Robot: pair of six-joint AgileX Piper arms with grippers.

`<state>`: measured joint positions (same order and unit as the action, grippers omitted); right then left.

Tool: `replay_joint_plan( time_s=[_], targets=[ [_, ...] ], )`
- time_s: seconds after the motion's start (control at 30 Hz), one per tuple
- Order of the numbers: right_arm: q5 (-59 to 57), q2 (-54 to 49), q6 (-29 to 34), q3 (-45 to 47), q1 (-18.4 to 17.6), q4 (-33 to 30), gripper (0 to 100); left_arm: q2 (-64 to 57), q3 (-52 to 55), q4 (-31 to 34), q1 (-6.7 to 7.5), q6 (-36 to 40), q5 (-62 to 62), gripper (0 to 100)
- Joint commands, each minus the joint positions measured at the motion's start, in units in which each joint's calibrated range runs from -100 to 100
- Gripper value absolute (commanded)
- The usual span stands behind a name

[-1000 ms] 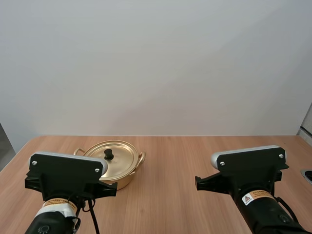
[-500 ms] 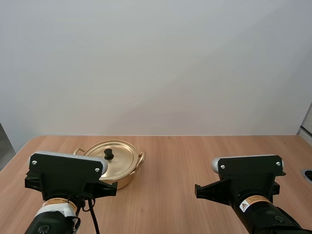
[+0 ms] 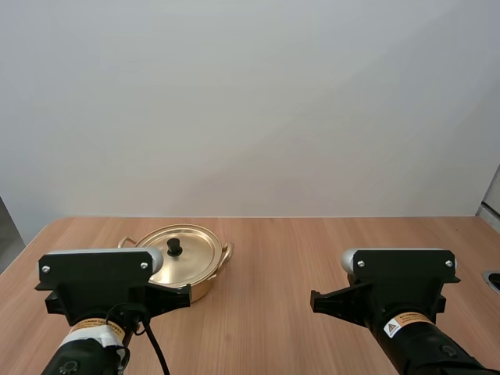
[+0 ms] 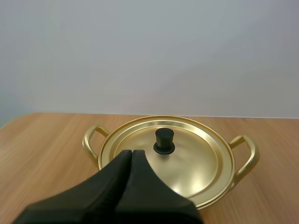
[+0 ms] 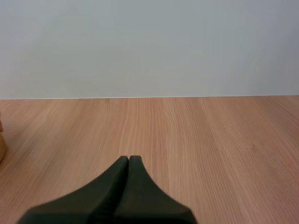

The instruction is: Open the pot, put the car inside, and close it

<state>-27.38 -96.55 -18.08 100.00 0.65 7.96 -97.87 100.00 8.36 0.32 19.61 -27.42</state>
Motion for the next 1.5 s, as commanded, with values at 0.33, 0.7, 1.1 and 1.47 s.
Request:
replay_joint_plan(
  time_s=[0.33,0.7,1.1,1.47],
  targets=[
    [-0.79,-0.01,-0.03,0.00,0.03,-1.12,0,0.04,0.00,-0.01,-0.02,0.02,0.56,0],
    [-0.79,-0.01,-0.03,0.00,0.03,-0.97,0,0.04,0.00,-0.01,-0.02,0.02,0.56,0],
    [-0.79,-0.01,-0.03,0.00,0.03,-0.97,0,0.04,0.00,-0.01,-0.02,0.02,-0.07,0],
    [-0.79,-0.01,-0.03,0.00,0.03,-0.97,0,0.04,0.00,-0.01,-0.02,0.02,0.52,0]
  ],
)
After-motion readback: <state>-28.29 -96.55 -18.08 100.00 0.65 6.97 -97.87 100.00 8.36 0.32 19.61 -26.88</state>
